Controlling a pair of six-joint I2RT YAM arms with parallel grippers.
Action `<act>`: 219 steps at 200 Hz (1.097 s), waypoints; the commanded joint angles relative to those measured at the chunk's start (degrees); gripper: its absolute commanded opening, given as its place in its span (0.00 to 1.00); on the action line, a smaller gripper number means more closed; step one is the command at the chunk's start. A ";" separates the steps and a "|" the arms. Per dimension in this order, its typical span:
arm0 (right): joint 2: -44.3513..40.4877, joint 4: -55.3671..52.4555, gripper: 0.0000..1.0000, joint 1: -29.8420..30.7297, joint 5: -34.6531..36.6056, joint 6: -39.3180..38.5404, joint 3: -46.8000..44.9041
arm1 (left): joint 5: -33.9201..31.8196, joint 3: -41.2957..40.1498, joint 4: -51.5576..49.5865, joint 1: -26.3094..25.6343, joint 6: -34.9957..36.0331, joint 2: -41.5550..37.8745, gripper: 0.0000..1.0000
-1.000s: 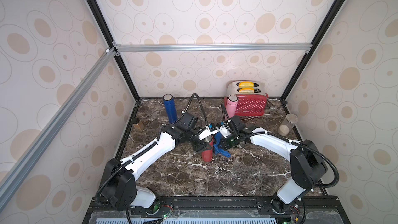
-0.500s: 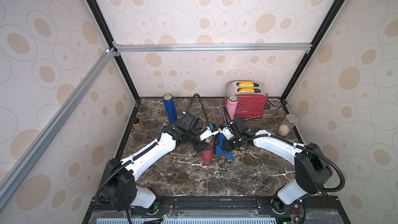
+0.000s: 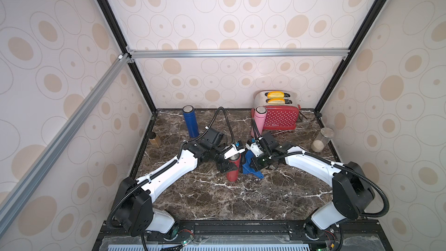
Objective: Wipe the surface of the thermos
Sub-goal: Wipe the dirt from the surface of the thermos.
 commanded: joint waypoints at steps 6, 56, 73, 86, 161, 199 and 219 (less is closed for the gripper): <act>-1.63 -0.90 0.00 -0.24 0.44 0.25 -0.75 | -0.10 -0.92 1.50 -0.39 1.29 -2.20 0.88; -1.54 -1.14 0.00 -0.30 0.42 0.25 -0.67 | -1.44 -6.01 10.23 -0.44 -2.56 -6.85 0.97; -1.63 -1.27 0.00 -0.31 0.44 0.39 -0.68 | -2.88 -8.41 14.66 -0.39 -4.30 -8.83 0.99; -1.79 -1.29 0.00 -0.31 0.49 0.55 -0.80 | -3.98 -10.13 18.05 -0.39 -5.98 -10.22 0.99; -2.12 -4.67 0.00 -0.30 1.38 0.00 1.36 | -3.33 -23.60 45.10 -0.30 -20.14 -13.26 0.99; -2.02 -7.28 0.00 -0.31 1.78 -0.02 3.45 | -5.16 -31.10 60.21 -0.36 -24.15 -14.06 0.99; -1.91 -7.33 0.00 -0.33 1.67 0.51 3.45 | -5.83 -35.09 68.86 -0.32 -24.98 -14.70 0.99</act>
